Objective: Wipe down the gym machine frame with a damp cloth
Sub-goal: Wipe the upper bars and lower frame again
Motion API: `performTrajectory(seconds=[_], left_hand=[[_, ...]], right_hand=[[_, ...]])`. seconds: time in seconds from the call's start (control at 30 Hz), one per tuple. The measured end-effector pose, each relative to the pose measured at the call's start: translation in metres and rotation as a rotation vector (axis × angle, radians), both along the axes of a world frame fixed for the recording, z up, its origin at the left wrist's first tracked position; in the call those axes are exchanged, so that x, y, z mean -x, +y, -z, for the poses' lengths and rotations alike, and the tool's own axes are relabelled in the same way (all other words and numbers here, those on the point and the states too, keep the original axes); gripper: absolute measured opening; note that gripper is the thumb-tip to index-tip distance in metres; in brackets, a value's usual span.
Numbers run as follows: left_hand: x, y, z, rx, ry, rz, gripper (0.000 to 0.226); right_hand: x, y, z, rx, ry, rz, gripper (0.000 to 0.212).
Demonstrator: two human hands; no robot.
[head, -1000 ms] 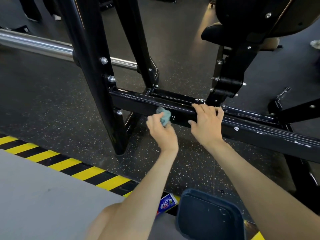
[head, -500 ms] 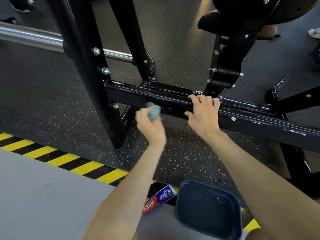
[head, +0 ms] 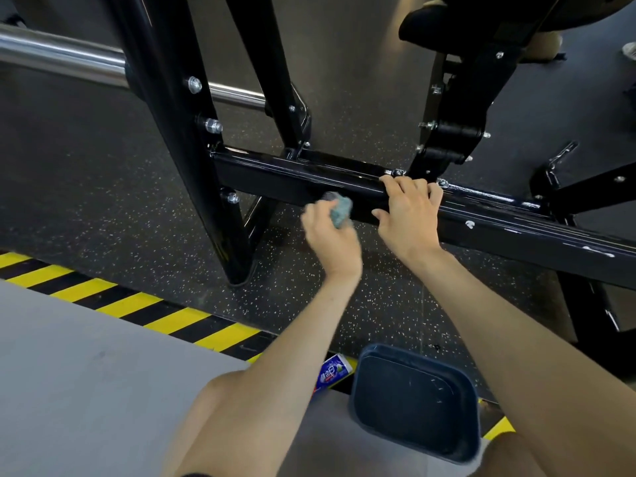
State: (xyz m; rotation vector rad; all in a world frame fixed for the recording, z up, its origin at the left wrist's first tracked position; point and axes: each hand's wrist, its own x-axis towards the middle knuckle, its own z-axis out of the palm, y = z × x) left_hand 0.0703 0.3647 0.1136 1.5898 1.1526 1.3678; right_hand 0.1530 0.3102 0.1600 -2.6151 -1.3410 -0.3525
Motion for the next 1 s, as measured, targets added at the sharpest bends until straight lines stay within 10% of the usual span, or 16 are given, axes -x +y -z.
performTrajectory(seconds=[0.4, 0.57, 0.8, 1.0], left_hand=[[-0.001, -0.008, 0.007, -0.042, 0.022, 0.079, 0.02], [0.015, 0.037, -0.002, 0.372, -0.221, -0.229, 0.017], [0.008, 0.001, 0.013, -0.004, 0.042, 0.145, 0.026], [0.057, 0.099, -0.01, 0.007, -0.16, -0.196, 0.024]], right_hand=[[0.002, -0.001, 0.0, 0.007, 0.003, 0.016, 0.053], [0.004, -0.001, -0.001, 0.011, 0.011, 0.029, 0.054], [0.001, -0.002, -0.001, 0.025, 0.004, 0.039, 0.054], [0.003, 0.003, -0.001, -0.002, 0.028, 0.05, 0.054]])
